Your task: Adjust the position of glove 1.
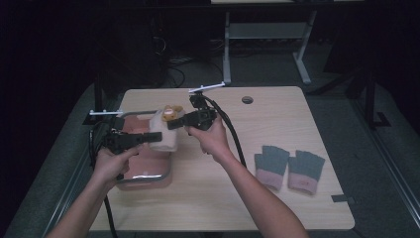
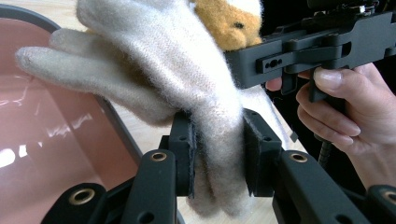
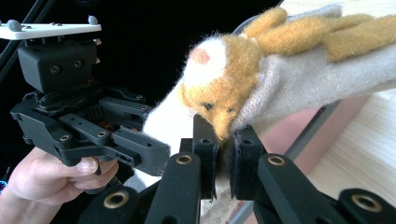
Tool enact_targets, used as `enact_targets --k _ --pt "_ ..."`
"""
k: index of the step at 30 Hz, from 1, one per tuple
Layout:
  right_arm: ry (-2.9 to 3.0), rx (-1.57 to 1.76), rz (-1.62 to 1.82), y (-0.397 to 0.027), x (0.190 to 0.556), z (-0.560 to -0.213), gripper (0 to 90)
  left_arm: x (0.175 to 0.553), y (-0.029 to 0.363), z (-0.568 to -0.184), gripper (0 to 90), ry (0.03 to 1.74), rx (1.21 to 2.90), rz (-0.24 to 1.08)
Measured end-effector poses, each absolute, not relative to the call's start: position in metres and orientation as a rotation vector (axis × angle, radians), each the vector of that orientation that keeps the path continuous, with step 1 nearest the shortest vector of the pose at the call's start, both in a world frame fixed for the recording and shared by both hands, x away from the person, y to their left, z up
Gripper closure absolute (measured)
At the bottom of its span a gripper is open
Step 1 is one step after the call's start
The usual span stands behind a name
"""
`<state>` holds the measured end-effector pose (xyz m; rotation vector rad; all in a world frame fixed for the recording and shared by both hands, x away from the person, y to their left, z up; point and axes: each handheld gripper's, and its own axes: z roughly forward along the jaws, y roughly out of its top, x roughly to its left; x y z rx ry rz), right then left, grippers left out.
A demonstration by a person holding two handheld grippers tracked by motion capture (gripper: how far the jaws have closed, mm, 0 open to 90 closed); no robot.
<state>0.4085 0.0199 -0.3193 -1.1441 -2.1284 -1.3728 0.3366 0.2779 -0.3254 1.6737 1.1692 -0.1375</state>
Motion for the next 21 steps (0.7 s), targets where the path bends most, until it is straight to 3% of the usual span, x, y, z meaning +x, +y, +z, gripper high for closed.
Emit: enact_targets --k 21 --pt "-2.113 -1.109 -1.343 0.047 0.411 -0.327 82.7 0.329 0.302 -0.329 68.2 1.213 1.673 -0.117"
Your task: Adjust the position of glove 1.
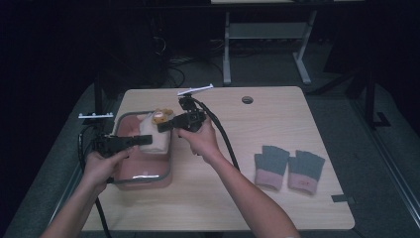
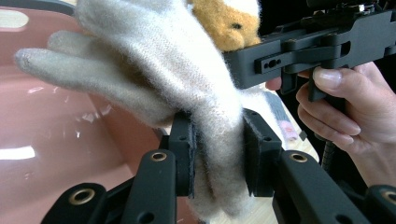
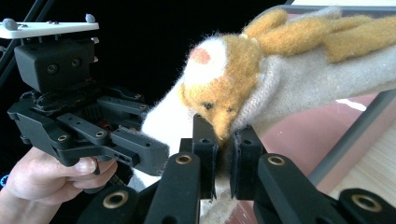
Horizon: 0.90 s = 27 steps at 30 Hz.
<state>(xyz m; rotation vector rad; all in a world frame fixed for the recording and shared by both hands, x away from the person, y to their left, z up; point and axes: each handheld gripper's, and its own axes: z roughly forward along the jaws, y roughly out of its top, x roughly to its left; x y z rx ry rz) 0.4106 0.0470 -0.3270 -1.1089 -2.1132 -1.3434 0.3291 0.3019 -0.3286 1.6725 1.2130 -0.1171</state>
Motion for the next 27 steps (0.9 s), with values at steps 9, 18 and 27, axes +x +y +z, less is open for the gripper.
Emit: enact_targets --k 9,18,27 --pt "-2.106 -1.096 -1.325 0.06 0.412 -0.332 82.6 0.327 0.313 -0.332 68.2 1.236 1.67 -0.116" --pt "-2.086 -1.086 -1.307 0.072 0.416 -0.341 82.5 0.326 0.323 -0.338 68.2 1.265 1.664 -0.114" --pt "-2.073 -1.083 -1.283 0.083 0.418 -0.351 82.5 0.326 0.332 -0.345 68.2 1.294 1.662 -0.122"
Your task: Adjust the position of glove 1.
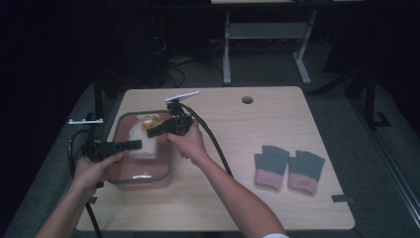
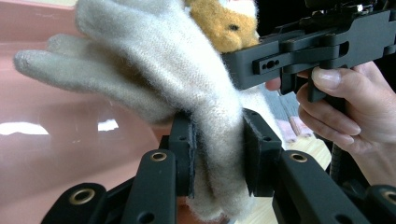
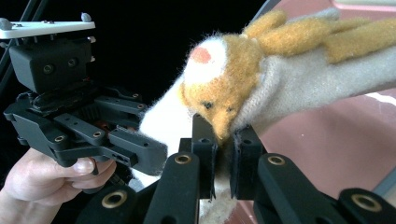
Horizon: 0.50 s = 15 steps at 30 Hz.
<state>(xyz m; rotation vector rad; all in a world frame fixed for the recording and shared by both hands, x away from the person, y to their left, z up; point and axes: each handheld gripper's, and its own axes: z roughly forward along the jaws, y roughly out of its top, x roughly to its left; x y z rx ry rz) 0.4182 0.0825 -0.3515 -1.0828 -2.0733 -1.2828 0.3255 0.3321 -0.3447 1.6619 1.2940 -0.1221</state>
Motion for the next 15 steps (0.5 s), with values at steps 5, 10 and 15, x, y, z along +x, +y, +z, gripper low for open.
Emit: enact_targets --k 5,10,15 --pt "-2.064 -1.081 -1.276 0.087 0.42 -0.358 82.4 0.326 0.336 -0.35 68.2 1.308 1.667 -0.126" --pt "-2.055 -1.085 -1.255 0.09 0.422 -0.367 82.4 0.328 0.338 -0.355 68.2 1.325 1.678 -0.135" --pt "-2.057 -1.095 -1.237 0.093 0.424 -0.374 82.4 0.33 0.339 -0.362 68.2 1.339 1.682 -0.14"
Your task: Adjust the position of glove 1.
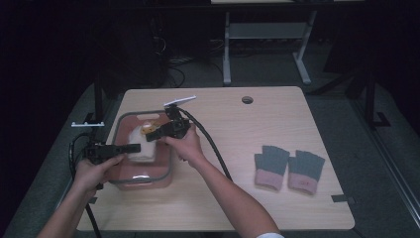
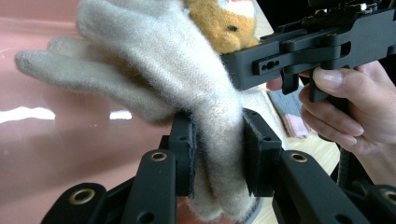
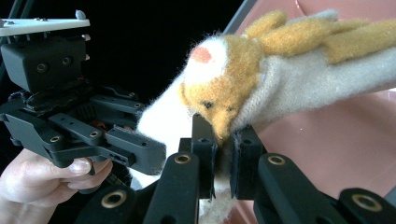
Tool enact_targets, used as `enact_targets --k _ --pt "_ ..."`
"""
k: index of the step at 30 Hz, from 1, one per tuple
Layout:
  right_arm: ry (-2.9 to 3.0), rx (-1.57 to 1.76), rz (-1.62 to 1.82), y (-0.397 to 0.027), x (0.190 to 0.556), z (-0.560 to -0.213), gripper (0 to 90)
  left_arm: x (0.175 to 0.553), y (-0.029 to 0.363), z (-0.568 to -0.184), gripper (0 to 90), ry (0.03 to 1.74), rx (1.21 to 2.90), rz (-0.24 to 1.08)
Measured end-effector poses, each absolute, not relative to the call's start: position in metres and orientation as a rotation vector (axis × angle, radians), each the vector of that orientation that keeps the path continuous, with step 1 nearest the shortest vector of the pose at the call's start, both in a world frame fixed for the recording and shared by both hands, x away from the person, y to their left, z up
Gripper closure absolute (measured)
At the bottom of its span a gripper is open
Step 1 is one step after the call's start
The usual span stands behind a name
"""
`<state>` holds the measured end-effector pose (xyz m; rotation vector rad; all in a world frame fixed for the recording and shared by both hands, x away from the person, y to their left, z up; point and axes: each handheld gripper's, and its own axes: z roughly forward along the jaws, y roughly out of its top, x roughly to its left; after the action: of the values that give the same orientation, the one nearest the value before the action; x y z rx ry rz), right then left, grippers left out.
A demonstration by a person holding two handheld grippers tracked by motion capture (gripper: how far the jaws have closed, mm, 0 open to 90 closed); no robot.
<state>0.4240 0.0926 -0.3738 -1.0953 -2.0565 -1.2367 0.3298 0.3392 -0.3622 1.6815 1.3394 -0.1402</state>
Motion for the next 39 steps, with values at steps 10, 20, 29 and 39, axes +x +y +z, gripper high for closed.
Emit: enact_targets --k 10,20,29,39 --pt "-2.064 -1.115 -1.192 0.094 0.428 -0.392 81.9 0.334 0.335 -0.374 68.3 1.376 1.717 -0.14" --pt "-2.139 -1.133 -1.117 0.098 0.429 -0.401 80.3 0.334 0.332 -0.389 68.3 1.432 1.725 -0.15" --pt "-2.192 -1.138 -1.072 0.098 0.427 -0.399 75.8 0.332 0.333 -0.396 68.4 1.478 1.726 -0.144" --pt "-2.223 -1.141 -1.049 0.089 0.427 -0.395 73.0 0.333 0.332 -0.401 68.4 1.531 1.737 -0.132"
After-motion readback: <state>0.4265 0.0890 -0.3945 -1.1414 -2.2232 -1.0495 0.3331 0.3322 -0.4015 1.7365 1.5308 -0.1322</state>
